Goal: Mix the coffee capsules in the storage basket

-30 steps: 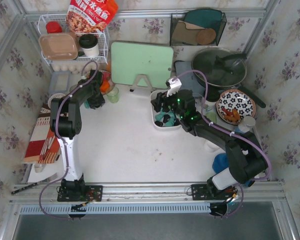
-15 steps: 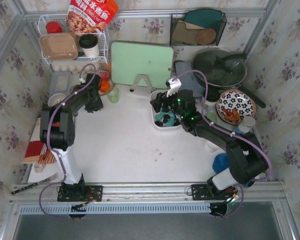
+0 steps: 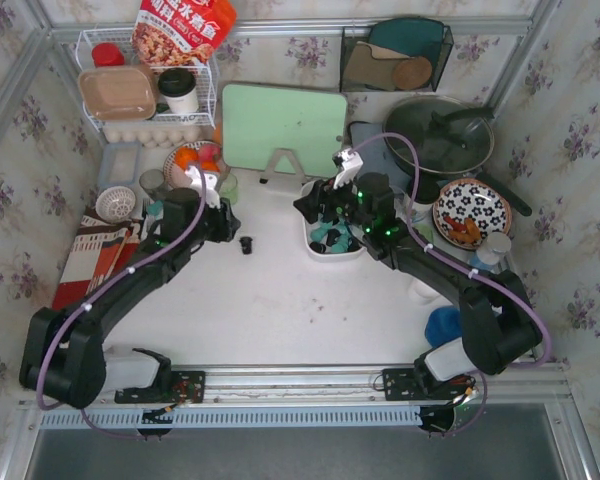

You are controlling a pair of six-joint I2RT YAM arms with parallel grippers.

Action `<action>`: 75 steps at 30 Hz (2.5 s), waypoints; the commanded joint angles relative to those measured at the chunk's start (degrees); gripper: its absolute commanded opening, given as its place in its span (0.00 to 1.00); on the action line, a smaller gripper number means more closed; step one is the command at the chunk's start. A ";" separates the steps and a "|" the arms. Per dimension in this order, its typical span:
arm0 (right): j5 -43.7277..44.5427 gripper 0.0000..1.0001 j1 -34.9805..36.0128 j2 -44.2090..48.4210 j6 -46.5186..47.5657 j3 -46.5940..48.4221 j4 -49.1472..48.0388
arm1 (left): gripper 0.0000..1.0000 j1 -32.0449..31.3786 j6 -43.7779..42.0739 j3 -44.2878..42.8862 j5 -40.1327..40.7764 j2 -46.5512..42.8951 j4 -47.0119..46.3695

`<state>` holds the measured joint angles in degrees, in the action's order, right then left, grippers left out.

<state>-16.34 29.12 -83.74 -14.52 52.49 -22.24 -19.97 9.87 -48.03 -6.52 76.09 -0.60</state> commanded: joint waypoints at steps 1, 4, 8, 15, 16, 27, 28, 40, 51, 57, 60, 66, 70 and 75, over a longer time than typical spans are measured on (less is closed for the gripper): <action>-5.56 0.67 0.10 -0.07 -7.95 -0.03 -0.34 | 0.45 -3.70 -8.34 5.64 -8.90 -4.98 -18.63; -9.12 0.66 0.29 -0.83 -12.23 -0.78 -2.79 | 0.45 -5.31 -10.64 6.81 -7.61 -5.96 -20.83; -6.52 0.66 0.86 -1.53 -10.64 -0.84 0.12 | 0.51 -5.30 -5.92 -0.71 -0.27 -3.70 -4.44; 4.09 0.66 1.13 -0.61 -2.59 -2.70 6.51 | 0.61 -5.68 2.49 -8.81 7.10 8.13 15.75; 4.53 0.66 1.11 -0.44 -2.03 -3.12 6.51 | 0.61 -5.70 2.27 -7.93 5.29 9.49 14.27; 4.11 0.66 1.11 0.81 0.71 -5.81 6.24 | 0.59 -6.39 -0.82 -10.49 1.22 22.33 7.19; 4.12 0.66 1.11 0.84 0.91 -5.90 6.24 | 0.58 -6.55 -0.68 -11.10 2.04 23.41 7.63; 2.97 0.66 1.13 -0.34 1.14 -5.96 5.45 | 0.45 -8.65 -0.57 -14.35 6.13 28.52 6.97; 1.88 0.66 1.19 -0.12 2.82 -6.63 3.42 | 0.32 -8.94 0.59 -12.63 6.65 26.60 4.59; -0.99 0.68 1.27 1.88 8.04 -11.27 -5.22 | 0.25 -8.95 1.42 -9.18 4.02 19.97 1.49; -2.98 0.70 4.43 3.76 14.86 -16.26 -13.85 | 0.25 -8.95 2.72 -8.69 0.69 16.88 2.16; -5.57 0.81 11.89 4.49 37.03 -28.48 -39.90 | 0.24 -8.95 7.34 -7.53 -7.74 11.58 2.95; -2.54 0.83 13.22 0.43 38.89 -29.38 -50.69 | 0.25 -9.28 9.16 -5.45 -11.45 7.31 3.00; -0.21 0.84 14.25 -5.48 41.47 -29.14 -61.28 | 0.25 -10.35 9.11 -2.72 -13.69 0.82 3.02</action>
<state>-18.83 42.76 -86.00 22.13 23.20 -68.20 -29.65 18.13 -52.01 -16.60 80.62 3.27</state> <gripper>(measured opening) 0.836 0.310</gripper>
